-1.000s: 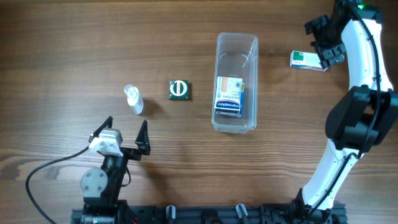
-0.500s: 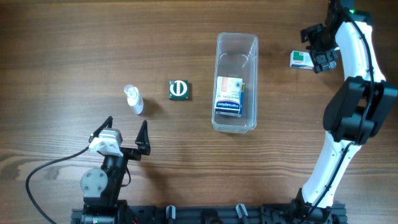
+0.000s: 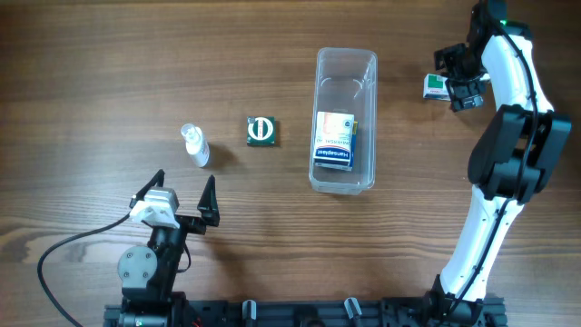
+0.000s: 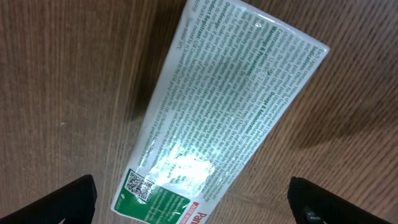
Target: Pack container
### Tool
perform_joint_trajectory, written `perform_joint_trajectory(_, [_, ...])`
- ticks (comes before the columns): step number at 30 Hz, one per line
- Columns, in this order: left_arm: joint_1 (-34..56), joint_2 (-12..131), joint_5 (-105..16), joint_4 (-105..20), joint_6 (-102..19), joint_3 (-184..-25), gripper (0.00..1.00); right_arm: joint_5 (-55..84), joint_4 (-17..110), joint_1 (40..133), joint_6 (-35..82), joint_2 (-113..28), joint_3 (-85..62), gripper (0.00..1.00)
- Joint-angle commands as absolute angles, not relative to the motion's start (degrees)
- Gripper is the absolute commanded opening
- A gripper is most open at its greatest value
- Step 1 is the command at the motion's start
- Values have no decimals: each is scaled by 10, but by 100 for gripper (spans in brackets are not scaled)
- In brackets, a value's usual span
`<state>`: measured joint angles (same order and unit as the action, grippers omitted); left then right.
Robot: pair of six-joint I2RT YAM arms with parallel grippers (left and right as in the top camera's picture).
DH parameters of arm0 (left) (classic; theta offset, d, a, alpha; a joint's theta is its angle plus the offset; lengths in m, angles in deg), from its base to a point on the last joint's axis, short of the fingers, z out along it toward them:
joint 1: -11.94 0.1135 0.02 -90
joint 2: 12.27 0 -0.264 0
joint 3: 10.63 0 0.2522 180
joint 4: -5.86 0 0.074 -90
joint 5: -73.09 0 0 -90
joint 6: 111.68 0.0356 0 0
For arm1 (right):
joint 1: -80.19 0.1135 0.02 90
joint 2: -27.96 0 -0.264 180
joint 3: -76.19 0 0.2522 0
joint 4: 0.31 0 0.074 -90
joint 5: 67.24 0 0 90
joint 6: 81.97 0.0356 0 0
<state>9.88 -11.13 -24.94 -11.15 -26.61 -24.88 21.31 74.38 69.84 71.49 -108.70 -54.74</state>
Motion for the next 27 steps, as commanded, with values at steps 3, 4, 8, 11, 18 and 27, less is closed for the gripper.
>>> perform_joint_trajectory(3, [105, -113, -254, -115, -255, -247, 100, 223, 737, 693, 730, -1104, -559, 99])
perform_joint_trajectory(4, [105, -113, -254, -115, -255, -247, 100, 223, 737, 693, 732, -1108, -559, 99])
perform_joint_trajectory(8, [105, -113, -254, -115, -255, -247, 100, 220, 741, 693, 740, -1118, -559, 100])
perform_joint_trajectory(11, [105, -113, -254, -115, -255, -247, 100, 223, 744, 692, 741, -1122, -559, 99])
perform_joint_trajectory(18, [105, -113, -254, -115, -255, -247, 100, 249, 795, 683, 721, -1123, -559, 100])
perform_joint_trajectory(27, [105, -113, -254, -115, -255, -247, 100, 248, 758, 647, 548, -1123, -559, 100])
